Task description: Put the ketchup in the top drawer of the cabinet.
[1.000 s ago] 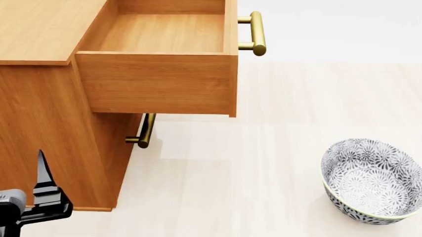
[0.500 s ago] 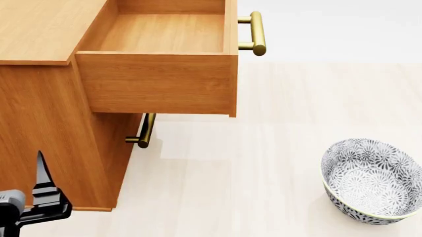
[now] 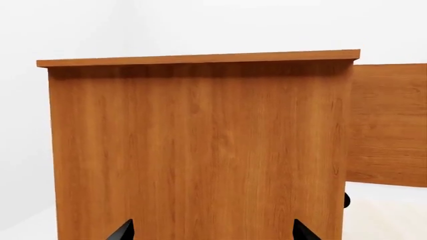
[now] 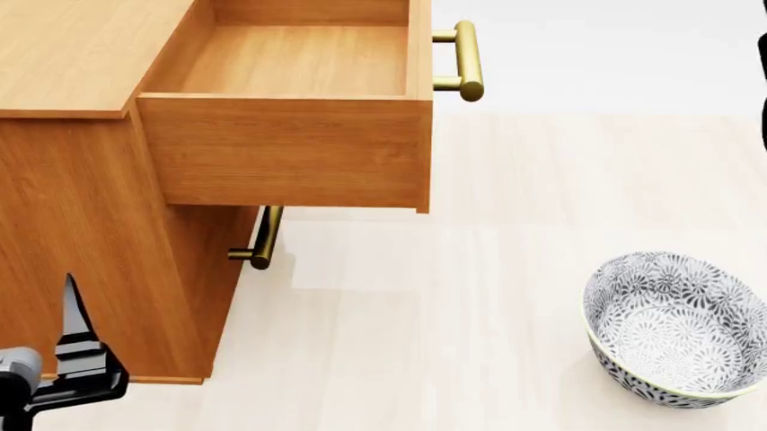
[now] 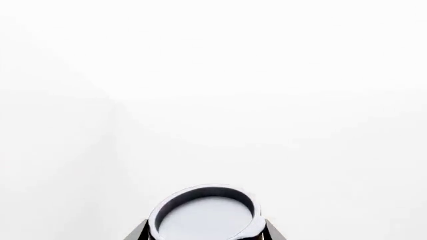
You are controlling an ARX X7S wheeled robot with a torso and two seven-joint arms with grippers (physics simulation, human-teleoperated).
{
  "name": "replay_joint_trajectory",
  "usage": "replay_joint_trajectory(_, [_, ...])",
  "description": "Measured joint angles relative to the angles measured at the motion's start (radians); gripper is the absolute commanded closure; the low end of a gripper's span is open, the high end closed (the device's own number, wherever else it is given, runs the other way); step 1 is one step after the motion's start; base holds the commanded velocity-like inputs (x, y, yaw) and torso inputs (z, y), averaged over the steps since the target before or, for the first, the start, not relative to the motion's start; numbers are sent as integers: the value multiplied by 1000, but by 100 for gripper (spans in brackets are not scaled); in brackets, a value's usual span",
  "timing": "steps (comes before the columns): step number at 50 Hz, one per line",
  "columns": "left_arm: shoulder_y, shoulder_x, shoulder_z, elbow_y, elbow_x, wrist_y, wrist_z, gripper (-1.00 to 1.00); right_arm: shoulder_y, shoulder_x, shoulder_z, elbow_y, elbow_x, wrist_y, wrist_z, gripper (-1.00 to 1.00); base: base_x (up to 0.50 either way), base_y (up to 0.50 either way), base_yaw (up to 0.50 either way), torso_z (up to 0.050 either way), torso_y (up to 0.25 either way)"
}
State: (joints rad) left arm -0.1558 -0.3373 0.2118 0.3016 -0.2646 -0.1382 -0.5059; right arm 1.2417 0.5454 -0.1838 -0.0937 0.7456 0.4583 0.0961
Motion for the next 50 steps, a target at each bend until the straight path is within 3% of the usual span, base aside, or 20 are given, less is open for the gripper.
replay_joint_trajectory(24, [8,-6,4,17,-3,-4,-11,-100,171,-186,-104,302,-82,-98,-83,100,0,0,0,0,0])
replay_joint_trajectory(50, [13,-10,0,16,-10,5,-20,-100,464,-426,-164,1034,-208,-405,-256,100,0,0,0,0,0])
